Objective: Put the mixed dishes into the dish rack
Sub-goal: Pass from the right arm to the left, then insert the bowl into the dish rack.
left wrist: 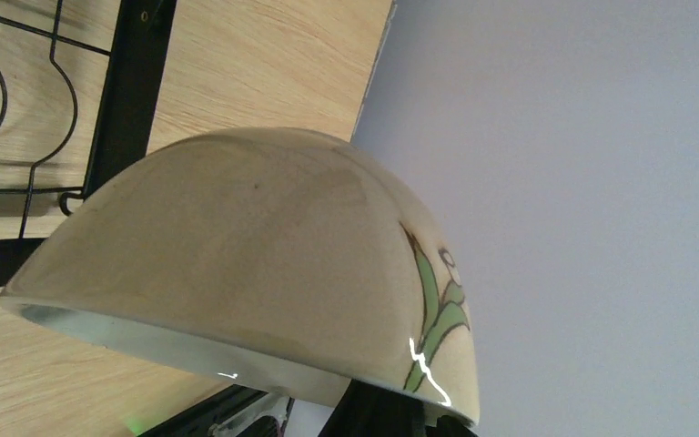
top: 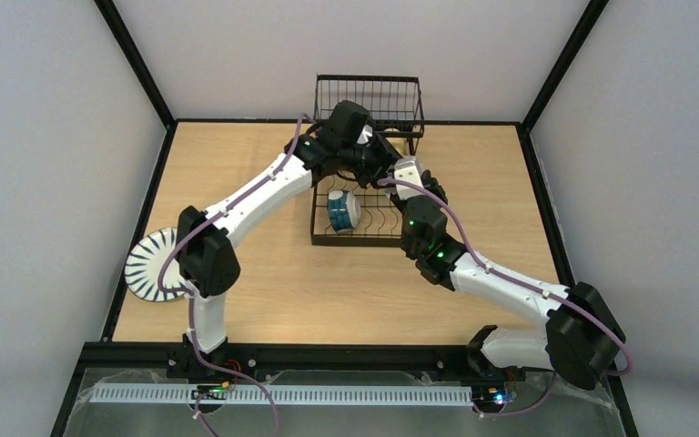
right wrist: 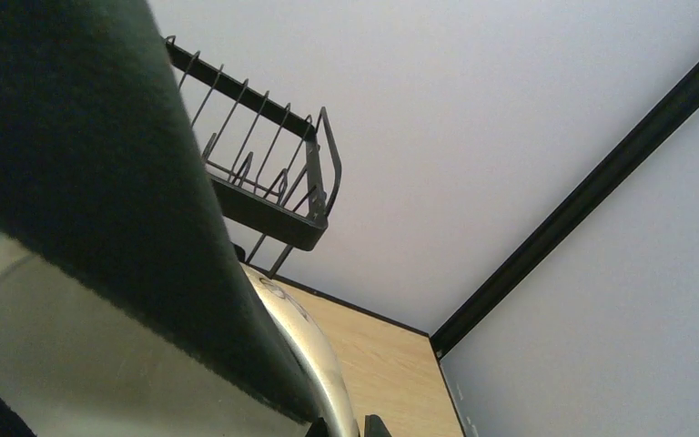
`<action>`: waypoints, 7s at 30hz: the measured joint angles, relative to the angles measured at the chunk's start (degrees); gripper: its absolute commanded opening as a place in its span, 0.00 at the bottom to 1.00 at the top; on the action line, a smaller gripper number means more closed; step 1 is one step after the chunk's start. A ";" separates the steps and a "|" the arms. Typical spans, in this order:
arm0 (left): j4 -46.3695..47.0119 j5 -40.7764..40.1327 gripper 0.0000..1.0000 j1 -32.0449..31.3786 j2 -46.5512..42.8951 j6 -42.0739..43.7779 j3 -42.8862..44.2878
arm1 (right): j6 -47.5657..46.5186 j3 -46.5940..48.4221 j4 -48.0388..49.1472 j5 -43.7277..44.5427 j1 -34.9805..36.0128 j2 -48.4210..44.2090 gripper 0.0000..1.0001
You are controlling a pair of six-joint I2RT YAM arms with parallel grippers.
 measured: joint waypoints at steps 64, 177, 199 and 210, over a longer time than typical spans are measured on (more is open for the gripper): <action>7.15 -2.80 0.99 -0.13 -9.14 -1.60 -7.61 | 5.99 0.52 -3.56 0.22 1.33 2.27 0.00; 48.83 -4.74 0.02 -1.70 -5.25 -5.01 -37.62 | 18.60 7.41 -27.34 -0.87 3.98 -15.13 0.43; 75.03 11.50 0.02 4.00 1.75 -4.24 -38.88 | 24.46 7.37 -32.13 0.37 3.98 -16.24 0.43; 75.73 15.02 0.02 5.44 4.26 -0.72 -38.95 | 24.06 7.26 -31.98 0.31 3.98 -14.99 0.44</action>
